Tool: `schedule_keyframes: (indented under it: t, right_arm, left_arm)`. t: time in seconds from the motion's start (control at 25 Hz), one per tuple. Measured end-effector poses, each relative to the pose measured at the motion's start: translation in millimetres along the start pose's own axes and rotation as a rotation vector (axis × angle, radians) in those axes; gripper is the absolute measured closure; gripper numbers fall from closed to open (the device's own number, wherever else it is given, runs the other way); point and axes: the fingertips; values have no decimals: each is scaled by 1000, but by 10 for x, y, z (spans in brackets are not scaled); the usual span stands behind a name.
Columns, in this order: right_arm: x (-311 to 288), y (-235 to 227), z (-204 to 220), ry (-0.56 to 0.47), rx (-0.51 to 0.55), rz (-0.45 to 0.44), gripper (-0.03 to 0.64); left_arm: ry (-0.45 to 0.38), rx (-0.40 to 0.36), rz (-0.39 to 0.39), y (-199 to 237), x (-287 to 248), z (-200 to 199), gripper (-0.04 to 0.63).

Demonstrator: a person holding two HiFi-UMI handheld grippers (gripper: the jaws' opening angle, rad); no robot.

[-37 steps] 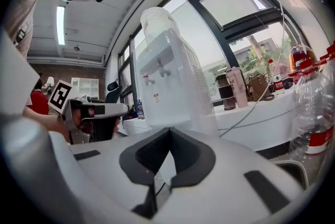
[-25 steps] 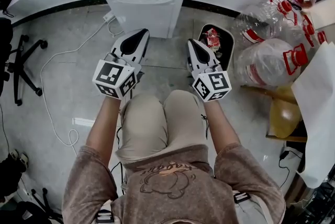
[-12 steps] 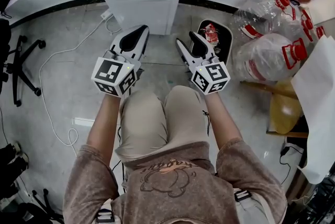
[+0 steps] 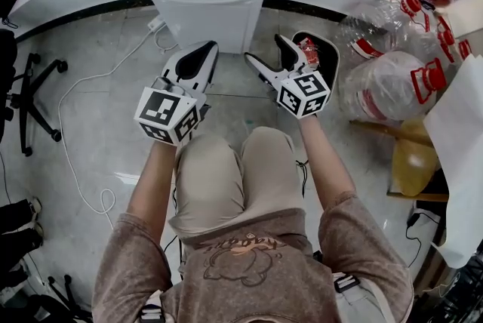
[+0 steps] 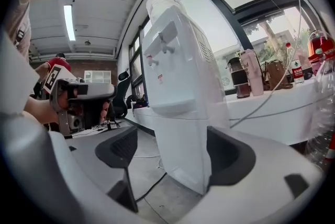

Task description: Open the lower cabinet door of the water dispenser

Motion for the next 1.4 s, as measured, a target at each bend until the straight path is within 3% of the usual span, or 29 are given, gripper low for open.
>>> schedule_keyframes:
  t: [0.68, 1.04, 1.4]
  right_arm:
    - [-882, -780, 339, 56, -8, 21, 227]
    - [-1126, -875, 471, 84, 4, 2, 246]
    - [-1170, -952, 490, 93, 27, 64, 305]
  left_arm:
    - [24, 7, 24, 210, -176, 109, 583]
    - [48, 15, 17, 331, -190, 226, 583]
    - [44, 22, 17, 370, -183, 228, 583]
Point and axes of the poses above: the fingertips, and each gripper's own axes: x backward along the fingers, y to its left, z out of its underside, and after that the axes turned 8 degrees about -y, right-handed
